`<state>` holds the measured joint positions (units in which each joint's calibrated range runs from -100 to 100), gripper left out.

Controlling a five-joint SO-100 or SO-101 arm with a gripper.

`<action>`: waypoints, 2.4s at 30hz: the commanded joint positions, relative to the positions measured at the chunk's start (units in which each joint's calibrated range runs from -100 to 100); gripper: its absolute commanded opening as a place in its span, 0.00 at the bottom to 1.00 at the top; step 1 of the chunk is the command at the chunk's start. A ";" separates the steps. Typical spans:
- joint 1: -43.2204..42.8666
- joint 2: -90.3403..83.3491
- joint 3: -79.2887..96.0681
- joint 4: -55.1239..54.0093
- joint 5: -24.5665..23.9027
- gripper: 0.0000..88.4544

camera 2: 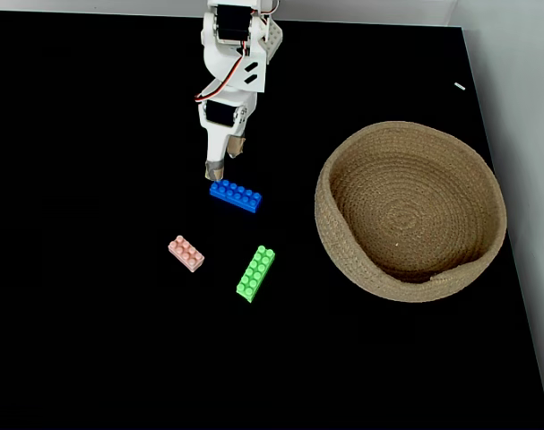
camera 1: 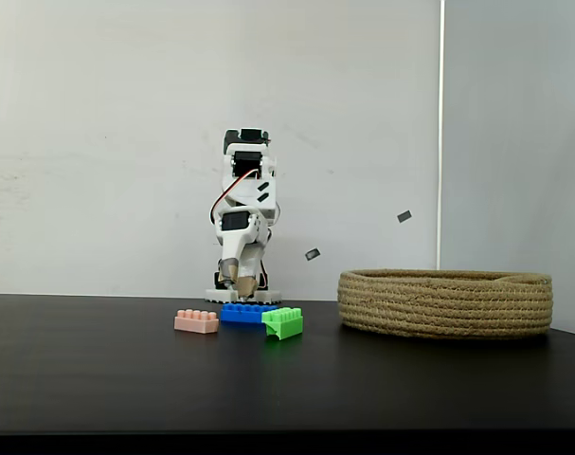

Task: Place the lego blocks in the tray

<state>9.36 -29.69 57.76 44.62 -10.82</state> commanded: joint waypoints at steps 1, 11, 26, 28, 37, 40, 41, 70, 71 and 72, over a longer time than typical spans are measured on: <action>0.61 1.14 -5.27 0.32 0.98 0.34; 0.20 12.75 -12.38 0.32 1.12 0.32; -0.71 21.09 -18.22 1.24 2.49 0.19; -1.12 21.09 -18.04 1.07 3.61 0.11; -3.43 16.10 -14.12 0.99 5.96 0.00; -4.42 10.94 -16.03 7.57 6.11 0.00; -5.00 9.31 -17.67 10.32 5.86 0.00; -31.54 16.36 -37.92 2.07 -9.13 0.08; -31.38 16.96 -37.92 2.07 -9.82 0.10; -31.29 17.39 -37.83 2.07 -10.70 0.14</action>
<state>-21.99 -12.30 21.25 48.27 -20.10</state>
